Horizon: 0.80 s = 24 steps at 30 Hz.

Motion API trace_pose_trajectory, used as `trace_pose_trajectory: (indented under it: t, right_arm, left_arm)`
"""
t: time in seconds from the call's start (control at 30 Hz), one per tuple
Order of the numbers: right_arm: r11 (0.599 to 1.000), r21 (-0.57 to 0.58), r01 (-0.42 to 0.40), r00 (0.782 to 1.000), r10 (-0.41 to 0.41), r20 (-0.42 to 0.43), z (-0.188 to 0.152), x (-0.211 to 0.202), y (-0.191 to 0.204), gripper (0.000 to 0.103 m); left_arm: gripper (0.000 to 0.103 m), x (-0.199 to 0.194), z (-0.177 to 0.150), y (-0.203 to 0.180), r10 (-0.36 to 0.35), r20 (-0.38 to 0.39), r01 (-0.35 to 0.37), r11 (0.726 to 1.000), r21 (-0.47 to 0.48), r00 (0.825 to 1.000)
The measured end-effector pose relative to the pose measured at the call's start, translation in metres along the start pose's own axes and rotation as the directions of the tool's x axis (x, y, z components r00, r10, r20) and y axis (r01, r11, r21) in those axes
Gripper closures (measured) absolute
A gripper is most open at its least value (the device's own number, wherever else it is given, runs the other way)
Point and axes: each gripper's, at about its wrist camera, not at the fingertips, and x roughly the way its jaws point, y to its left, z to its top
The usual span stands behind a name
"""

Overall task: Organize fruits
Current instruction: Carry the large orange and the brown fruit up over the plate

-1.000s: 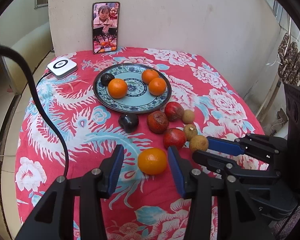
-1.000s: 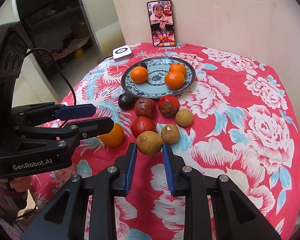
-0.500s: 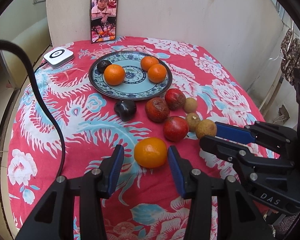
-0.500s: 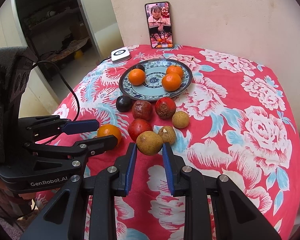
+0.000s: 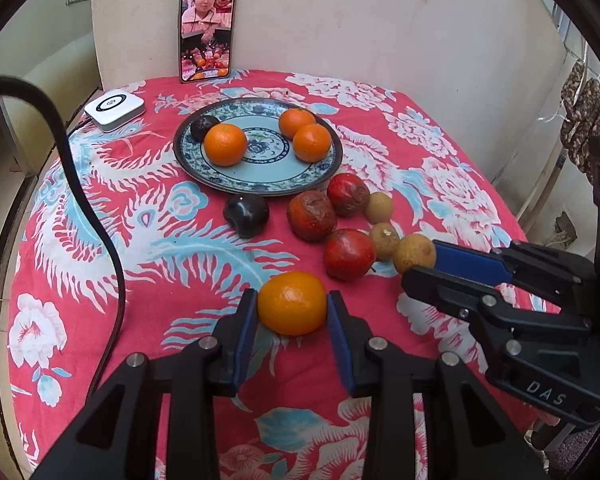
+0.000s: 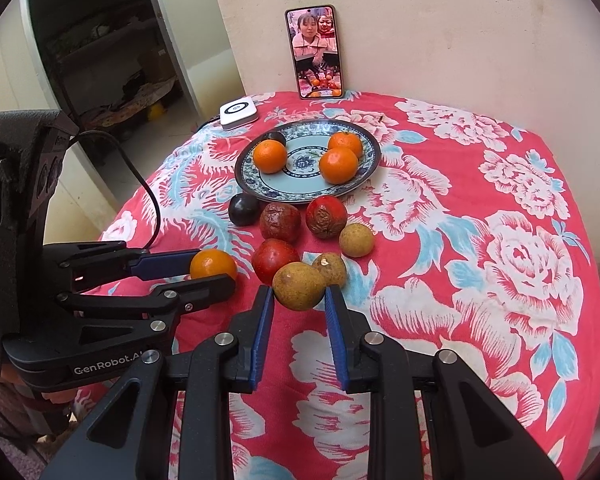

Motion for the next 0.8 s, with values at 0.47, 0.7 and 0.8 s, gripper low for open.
trace_pose_trajectory:
  t: [0.47,0.7,0.8]
  right_arm:
    - [1.0,-0.01,-0.001,1.0,0.001,0.013,0.005,0.0,0.005,0.075]
    - [1.0,-0.03,-0.002,1.0,0.003,0.026,0.012,-0.001,0.011,0.075]
    - [0.999,-0.038,-0.001,1.0,0.002,0.031,0.016,0.0,0.013,0.075]
  left_arm:
    - [0.067,-0.02,0.011,0.011,0.015,0.051,-0.013,0.999,-0.038,0.999]
    - [0.067,-0.026,0.018,0.016,0.031,0.072,-0.028,0.999,-0.044,0.997]
    - [0.067,-0.025,0.024,0.018,0.042,0.073,-0.039,0.998,-0.047,0.996]
